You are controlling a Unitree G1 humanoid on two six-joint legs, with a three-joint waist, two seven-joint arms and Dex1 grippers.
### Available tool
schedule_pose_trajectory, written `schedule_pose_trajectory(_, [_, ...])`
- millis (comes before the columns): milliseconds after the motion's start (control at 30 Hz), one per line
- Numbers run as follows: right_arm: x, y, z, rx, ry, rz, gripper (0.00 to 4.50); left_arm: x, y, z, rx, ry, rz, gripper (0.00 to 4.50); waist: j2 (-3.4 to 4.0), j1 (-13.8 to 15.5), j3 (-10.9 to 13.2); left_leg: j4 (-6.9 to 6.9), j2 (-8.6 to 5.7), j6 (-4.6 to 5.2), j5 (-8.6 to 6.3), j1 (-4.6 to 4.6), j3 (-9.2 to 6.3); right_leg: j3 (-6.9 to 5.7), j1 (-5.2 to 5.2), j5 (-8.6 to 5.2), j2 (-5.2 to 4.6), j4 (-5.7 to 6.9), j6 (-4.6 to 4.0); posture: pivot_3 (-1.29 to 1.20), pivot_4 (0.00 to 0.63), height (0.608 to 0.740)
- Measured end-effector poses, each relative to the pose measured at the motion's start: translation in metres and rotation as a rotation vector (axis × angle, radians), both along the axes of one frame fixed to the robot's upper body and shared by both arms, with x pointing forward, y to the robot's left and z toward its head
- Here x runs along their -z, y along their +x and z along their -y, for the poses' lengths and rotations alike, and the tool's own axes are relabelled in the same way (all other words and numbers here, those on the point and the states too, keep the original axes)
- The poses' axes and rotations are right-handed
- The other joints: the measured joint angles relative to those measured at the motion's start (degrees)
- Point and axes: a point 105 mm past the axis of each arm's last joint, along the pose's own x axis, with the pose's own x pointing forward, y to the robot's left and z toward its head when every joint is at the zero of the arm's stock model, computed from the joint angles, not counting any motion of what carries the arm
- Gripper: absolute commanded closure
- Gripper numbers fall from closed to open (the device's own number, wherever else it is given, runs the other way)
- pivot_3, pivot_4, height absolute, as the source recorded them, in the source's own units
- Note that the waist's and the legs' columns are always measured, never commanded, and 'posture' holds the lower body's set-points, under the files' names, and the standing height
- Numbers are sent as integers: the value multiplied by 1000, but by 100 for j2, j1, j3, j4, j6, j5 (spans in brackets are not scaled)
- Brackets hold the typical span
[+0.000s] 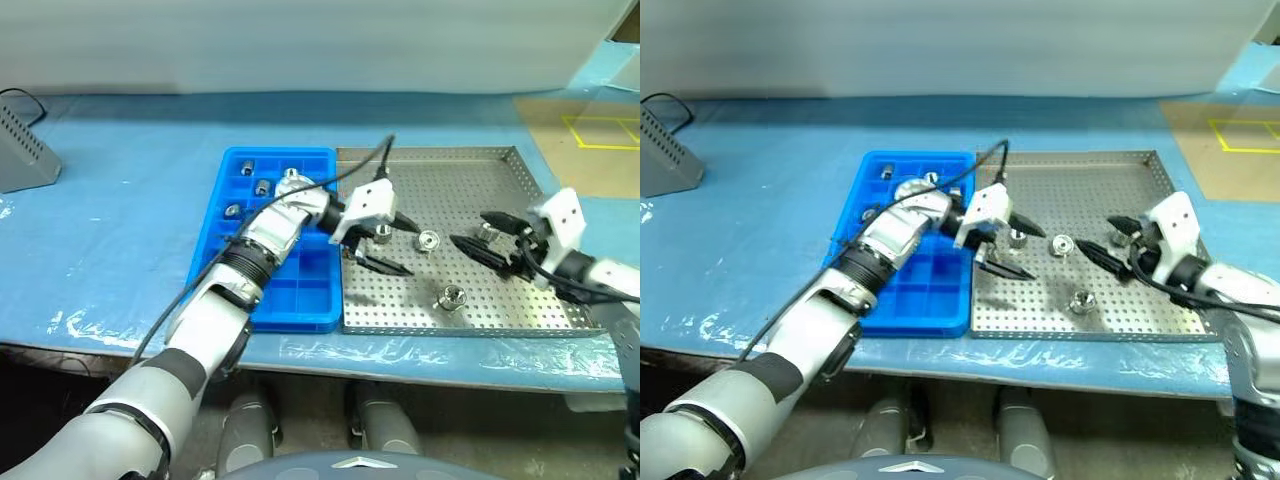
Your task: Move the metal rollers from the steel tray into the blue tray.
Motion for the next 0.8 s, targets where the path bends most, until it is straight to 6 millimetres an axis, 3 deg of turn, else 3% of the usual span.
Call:
schedule_pose_trajectory(100, [13,-26,17,77,-16,-71,769,7,-9,17,45,6,-7,476,11,-129,-7,1,-3,9,-6,-13,-2,-4,0,-18,0,-24,60,-756,150,740])
schedule_pose_trajectory(300, [21,-56,9,119,-9,-105,769,21,-13,44,42,54,58,476,33,-678,-20,5,-21,48,-32,-43,-8,-11,10,-1,-10,-100,105,-833,150,740])
schedule_pose_trajectory(467, [25,-67,10,170,-4,-113,769,39,2,41,-57,119,73,476,42,-1153,-25,9,-36,62,-43,-56,-25,-23,25,3,-15,-140,127,-860,150,740])
schedule_pose_trajectory(800, [28,-73,15,220,-14,-117,769,58,20,34,-216,184,114,476,47,-1706,-28,25,-122,124,-82,-65,-50,-68,68,-6,-112,-170,175,-841,150,740])
